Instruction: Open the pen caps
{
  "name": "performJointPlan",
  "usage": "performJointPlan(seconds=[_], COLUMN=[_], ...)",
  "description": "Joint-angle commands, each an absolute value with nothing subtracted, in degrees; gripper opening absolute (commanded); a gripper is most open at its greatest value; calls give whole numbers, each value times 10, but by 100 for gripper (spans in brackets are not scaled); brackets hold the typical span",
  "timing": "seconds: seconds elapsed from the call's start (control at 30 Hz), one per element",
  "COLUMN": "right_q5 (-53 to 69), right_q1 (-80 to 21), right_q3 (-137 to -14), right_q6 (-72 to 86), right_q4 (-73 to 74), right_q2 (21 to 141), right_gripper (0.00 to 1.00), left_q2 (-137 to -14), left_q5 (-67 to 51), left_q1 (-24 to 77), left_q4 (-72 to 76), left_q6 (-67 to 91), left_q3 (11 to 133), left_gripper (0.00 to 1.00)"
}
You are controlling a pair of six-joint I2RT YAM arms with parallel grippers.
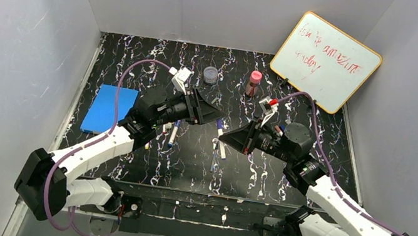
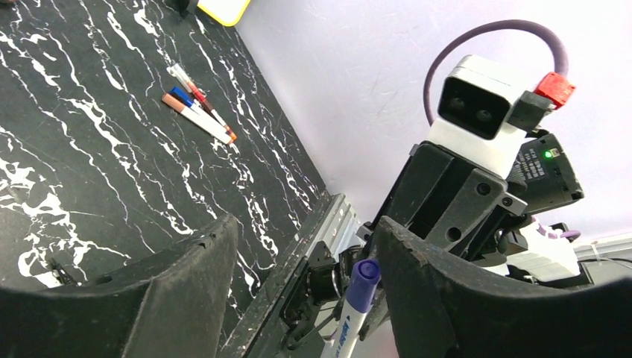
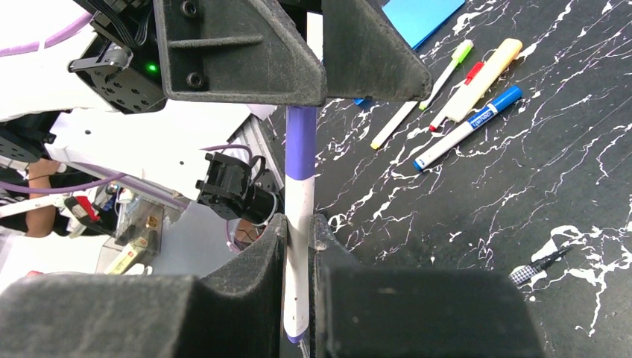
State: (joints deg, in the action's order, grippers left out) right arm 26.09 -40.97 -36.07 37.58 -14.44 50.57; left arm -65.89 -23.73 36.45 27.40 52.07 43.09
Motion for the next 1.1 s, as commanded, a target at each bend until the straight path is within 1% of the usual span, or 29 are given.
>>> performJointPlan(seconds=[0.0,0.1,0.2,0.27,0.37,0.53,0.8,0.87,1.03,1.07], right_q5=[254,246,238,238,241,240,237,238,248,253], right_q1=[-412,-412,-413,-413,-413,-414,-415,-414,-414,-414], right_q3=[-354,-349,-341,-341,-345,-345,-343,-343,-343,-345], right_q6=[391,398,410,415,416,419,423,423,422,425], right_q4=[-197,-200,-210,-217,-220,-227,-229,-229,-221,-216], right_q2=[488,486,485,487,492,494,491,490,487,485], right_gripper=[1,1,1,1,1,1,1,1,1,1], left_q2=[-651,-651,-646,-644,-644,-644,-646,-648,-643,-641], left_q5=[-263,-273,-279,-279,-280,-287,-292,-295,-294,-292], left_q1=[374,379,382,383,385,388,398,401,402,402], left_q4=[297,305,308,310,313,319,326,327,327,327], left_q6=[530,537,536,535,535,535,535,535,529,527], left_q3=[444,445,446,446,446,447,445,448,451,451], left_gripper=[64,64,67,68,61,43,37,30,3,0])
